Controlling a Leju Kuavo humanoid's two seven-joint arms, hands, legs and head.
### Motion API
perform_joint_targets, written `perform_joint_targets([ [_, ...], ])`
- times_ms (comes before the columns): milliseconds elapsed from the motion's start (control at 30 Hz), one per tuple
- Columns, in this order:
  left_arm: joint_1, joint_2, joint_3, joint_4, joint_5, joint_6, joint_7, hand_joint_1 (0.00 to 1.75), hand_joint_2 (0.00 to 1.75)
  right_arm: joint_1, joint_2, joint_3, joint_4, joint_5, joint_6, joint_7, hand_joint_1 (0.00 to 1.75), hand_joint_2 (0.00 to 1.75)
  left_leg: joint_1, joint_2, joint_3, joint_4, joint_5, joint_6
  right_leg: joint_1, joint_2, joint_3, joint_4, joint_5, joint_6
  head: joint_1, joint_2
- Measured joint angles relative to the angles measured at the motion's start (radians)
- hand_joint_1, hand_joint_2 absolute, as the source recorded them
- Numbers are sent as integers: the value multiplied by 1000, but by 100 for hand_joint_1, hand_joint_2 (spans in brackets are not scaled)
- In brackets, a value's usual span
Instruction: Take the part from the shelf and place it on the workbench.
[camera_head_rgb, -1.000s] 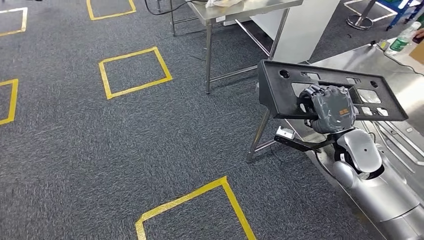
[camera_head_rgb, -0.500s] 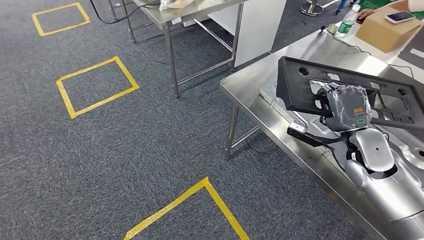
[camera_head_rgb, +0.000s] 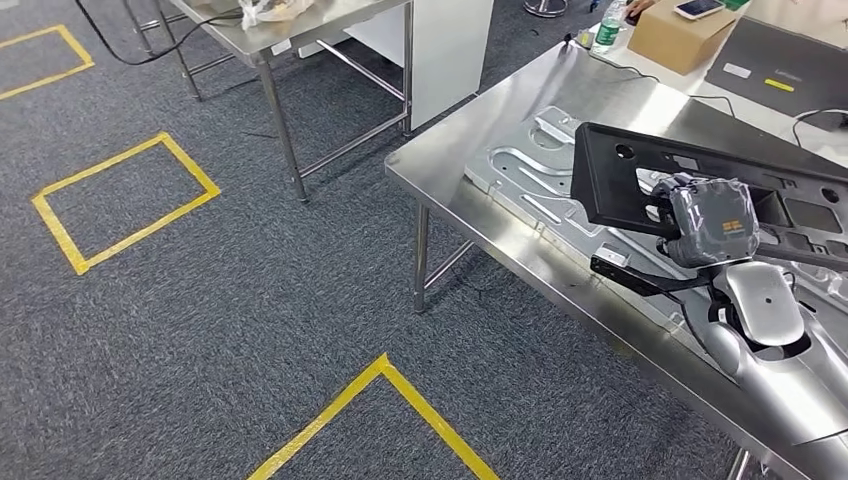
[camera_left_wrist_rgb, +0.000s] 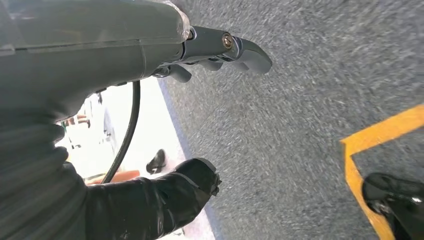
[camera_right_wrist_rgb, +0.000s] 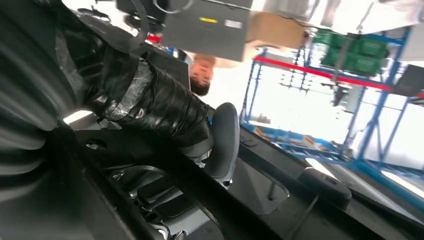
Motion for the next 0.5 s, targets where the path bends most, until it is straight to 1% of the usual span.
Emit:
perform_joint_targets([
  [33, 0, 0, 0, 0, -2, -3, 0, 0, 175, 0, 0, -2, 2, 0, 2, 1, 175, 175, -2, 8, 2, 0, -2, -6, 4, 3, -1, -1, -3, -8, 0, 0],
  [67, 0, -1, 1, -2, -7, -9, 0, 0, 175, 0, -1, -5, 4, 1, 6, 4, 175, 175, -2, 17, 6, -1, -5, -13, 5, 13, -2, -3, -2, -15, 0, 0],
  [100, -1, -3, 1, -6, -14, -17, 1, 0, 175, 2, 0, -8, 9, 2, 10, 7, 175, 175, -1, 14, 8, 2, -10, -19, 3, 21, -1, -5, -2, -22, 0, 0],
  [133, 0, -6, 2, -11, -22, -27, 1, 0, 175, 1, 0, -12, 15, 3, 15, 10, 175, 175, 1, -3, 5, 15, -21, -24, 1, 28, 1, -7, -1, -30, 0, 0],
  [167, 2, -8, 5, -16, -30, -36, 2, 0, 175, 0, 1, -15, 24, 5, 19, 14, 175, 175, 3, -27, -8, 45, -41, -28, 0, 34, 2, -10, 0, -38, 0, 0],
  [200, 5, -11, 8, -22, -37, -43, 2, 0, 175, -4, 3, -18, 38, 8, 25, 18, 175, 175, 6, -56, -32, 98, -70, -30, -1, 38, 4, -11, 0, -45, -1, 0],
  [233, 9, -13, 13, -28, -45, -49, 4, 0, 175, -9, 7, -18, 58, 12, 35, 22, 175, 175, 7, -77, -66, 165, -103, -30, 1, 44, 4, -11, -1, -50, 0, 0],
  [267, 12, -14, 19, -33, -53, -53, 6, 0, 175, -14, 11, -18, 83, 15, 47, 27, 175, 175, 7, -85, -102, 232, -128, -30, 4, 49, 4, -11, -1, -53, -1, 0],
  [300, 15, -15, 27, -38, -60, -56, 8, 0, 175, -20, 16, -16, 113, 18, 59, 31, 175, 175, 7, -89, -129, 279, -138, -29, 7, 54, 4, -10, -2, -54, -1, 0],
  [333, 16, -16, 35, -42, -68, -58, 10, 0, 175, -27, 21, -13, 145, 22, 68, 34, 175, 175, 7, -90, -140, 290, -128, -27, 9, 60, 4, -9, -2, -55, -1, 0],
  [367, 16, -16, 43, -43, -76, -58, 11, 0, 175, -37, 27, -9, 179, 26, 72, 37, 175, 175, 7, -90, -131, 261, -98, -24, 11, 64, 4, -8, -3, -55, -1, 0],
  [400, 15, -16, 53, -43, -85, -58, 10, 0, 175, -50, 33, -5, 215, 32, 73, 41, 175, 175, 6, -92, -105, 197, -57, -19, 12, 69, 4, -6, -4, -55, -1, 0],
  [433, 12, -15, 63, -43, -92, -57, 9, 0, 175, -63, 40, 0, 251, 37, 71, 44, 175, 175, 3, -96, -76, 127, -24, -12, 13, 73, 4, -4, -4, -54, 0, 0],
  [467, 9, -14, 72, -43, -99, -56, 7, 0, 175, -77, 47, 4, 289, 42, 68, 48, 175, 175, 2, -98, -52, 68, 0, -7, 14, 77, 3, -2, -5, -51, 0, 0],
  [500, 5, -13, 82, -43, -105, -54, 5, 0, 175, -87, 54, 7, 324, 45, 65, 51, 175, 175, 1, -101, -36, 29, 12, -7, 16, 79, 2, 1, -8, -49, 0, 0],
])
